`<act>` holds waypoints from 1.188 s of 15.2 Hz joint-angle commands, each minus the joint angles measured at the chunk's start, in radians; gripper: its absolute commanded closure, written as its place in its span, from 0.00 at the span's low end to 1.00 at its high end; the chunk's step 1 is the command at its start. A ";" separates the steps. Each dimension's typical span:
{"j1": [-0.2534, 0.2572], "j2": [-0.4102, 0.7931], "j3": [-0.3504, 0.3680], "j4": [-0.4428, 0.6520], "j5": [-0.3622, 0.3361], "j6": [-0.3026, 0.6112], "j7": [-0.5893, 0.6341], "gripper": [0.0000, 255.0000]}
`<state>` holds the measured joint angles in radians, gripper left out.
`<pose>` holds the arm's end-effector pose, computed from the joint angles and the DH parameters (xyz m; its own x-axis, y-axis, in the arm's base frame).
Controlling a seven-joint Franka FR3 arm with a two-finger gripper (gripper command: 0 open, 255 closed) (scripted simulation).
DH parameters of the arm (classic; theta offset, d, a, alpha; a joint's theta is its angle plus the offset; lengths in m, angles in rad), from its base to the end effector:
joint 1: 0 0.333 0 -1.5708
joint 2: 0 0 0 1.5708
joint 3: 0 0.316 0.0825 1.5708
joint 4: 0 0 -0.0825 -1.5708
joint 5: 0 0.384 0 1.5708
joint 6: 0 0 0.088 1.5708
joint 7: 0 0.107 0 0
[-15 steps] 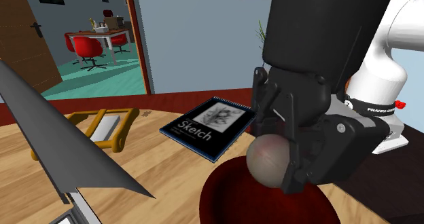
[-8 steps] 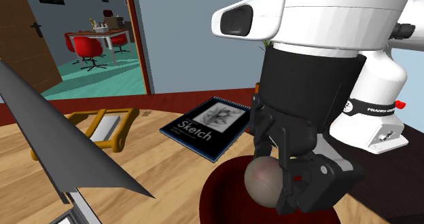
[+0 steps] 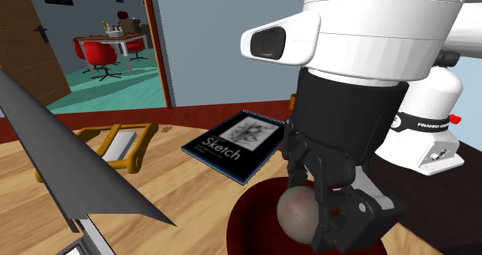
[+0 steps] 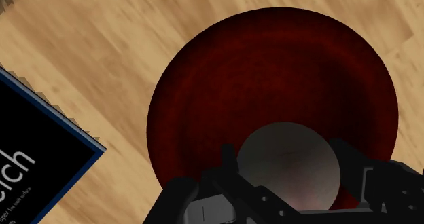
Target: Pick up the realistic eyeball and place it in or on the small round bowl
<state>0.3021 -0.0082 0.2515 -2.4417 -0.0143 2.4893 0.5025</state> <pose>0.4135 0.2556 0.3096 0.9966 0.0617 0.0540 0.0627 -0.9979 -0.0168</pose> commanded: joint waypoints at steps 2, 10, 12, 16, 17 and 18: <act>0.000 0.000 0.000 0.000 0.000 0.000 0.000 0.00; 0.002 -0.082 -0.001 0.026 0.031 -0.105 -0.023 0.00; 0.003 -0.102 -0.002 0.034 0.037 -0.133 -0.027 0.00; 0.003 -0.102 -0.003 0.034 0.037 -0.133 -0.027 0.00; 0.003 -0.102 -0.003 0.034 0.037 -0.133 -0.027 0.00; 0.003 -0.102 -0.003 0.034 0.037 -0.133 -0.027 0.00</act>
<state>0.3052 -0.1099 0.2490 -2.4074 0.0230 2.3565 0.4754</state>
